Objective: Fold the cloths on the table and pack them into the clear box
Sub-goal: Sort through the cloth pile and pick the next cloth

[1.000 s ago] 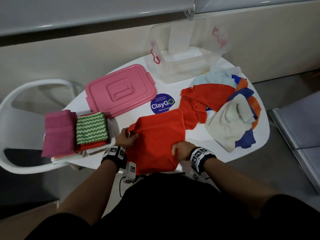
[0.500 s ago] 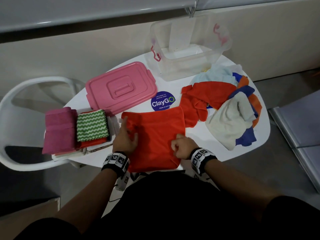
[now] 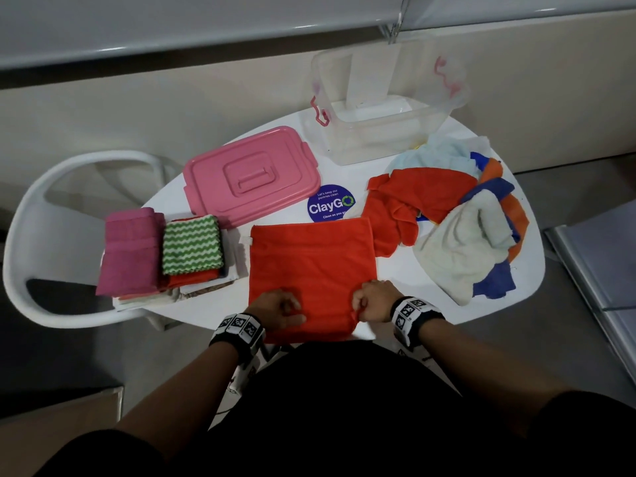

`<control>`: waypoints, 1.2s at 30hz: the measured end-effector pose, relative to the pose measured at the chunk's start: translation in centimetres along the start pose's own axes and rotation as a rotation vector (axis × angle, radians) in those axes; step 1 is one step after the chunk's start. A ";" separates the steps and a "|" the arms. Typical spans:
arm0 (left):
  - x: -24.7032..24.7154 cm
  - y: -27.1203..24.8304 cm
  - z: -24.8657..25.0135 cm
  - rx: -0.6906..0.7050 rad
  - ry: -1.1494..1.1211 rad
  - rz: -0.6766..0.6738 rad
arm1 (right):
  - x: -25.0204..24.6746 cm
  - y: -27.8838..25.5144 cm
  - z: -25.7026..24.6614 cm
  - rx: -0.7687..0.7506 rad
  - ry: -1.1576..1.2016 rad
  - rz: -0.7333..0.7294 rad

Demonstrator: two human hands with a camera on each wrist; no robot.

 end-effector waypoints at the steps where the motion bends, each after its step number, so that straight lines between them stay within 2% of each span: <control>1: -0.1 -0.3 0.2 -0.036 -0.008 0.017 | -0.4 -0.1 0.3 0.040 0.131 0.003; 4: -0.1 -0.6 0.8 -0.094 0.007 -0.005 | -1.5 0.2 1.2 0.121 0.444 0.088; 6: -0.3 -0.9 1.0 -0.109 0.137 -0.087 | -2.1 0.3 1.7 0.185 0.578 0.156; 8: -0.6 -1.0 0.6 -0.075 0.284 -0.065 | -2.1 0.5 2.1 0.222 0.635 0.184; 10: -1.1 -1.2 0.1 -0.009 0.317 0.077 | -1.9 0.8 2.6 0.236 0.639 0.194; 12: -1.8 -1.6 -0.3 0.045 0.257 0.191 | -1.7 0.7 2.8 0.250 0.620 0.176; 14: -2.4 -1.8 -0.7 0.016 0.196 0.172 | -1.5 0.4 2.8 0.254 0.540 0.102; 17: -3.0 -2.2 -1.0 -0.138 0.163 0.038 | -1.0 0.1 2.6 0.254 0.376 -0.049; 19: -3.4 -2.4 -1.2 -0.162 0.071 0.003 | -0.8 0.0 2.8 0.251 0.399 -0.076; 20: -3.7 -2.4 -1.4 -0.159 0.007 0.032 | -0.8 0.1 2.8 0.247 0.457 -0.058; 22: -4.3 -2.3 -1.7 -0.168 -0.238 0.144 | -1.3 0.3 3.1 0.224 0.555 0.052; 24: -4.8 -2.0 -1.7 -0.178 -0.496 0.290 | -2.0 0.5 3.4 0.235 0.644 0.230; 25: -4.8 -1.7 -1.7 -0.188 -0.585 0.360 | -2.4 0.6 3.3 0.249 0.704 0.304; 27: -4.7 -0.8 -1.9 -0.243 -0.644 0.450 | -2.6 0.9 3.4 0.282 0.809 0.361; 29: -4.0 0.2 -2.3 -0.323 -0.540 0.455 | -2.4 1.2 3.3 0.306 0.832 0.337; 31: -3.3 0.8 -2.2 -0.362 -0.340 0.407 | -1.9 1.3 3.2 0.341 0.754 0.284; 33: -2.9 1.2 -2.0 -0.319 -0.219 0.403 | -1.5 1.4 3.1 0.380 0.677 0.266; 36: -3.2 1.3 -1.7 -0.248 -0.202 0.443 | -1.7 1.6 2.7 0.422 0.652 0.304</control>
Point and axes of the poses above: each hand's wrist, its own y-axis towards the middle knuckle, its own x-axis out of the palm, z = x × y, the point moved 1 cm from there along y, towards the middle knuckle, and after that the axes turned 6 degrees about -y, right-handed, at the moved point
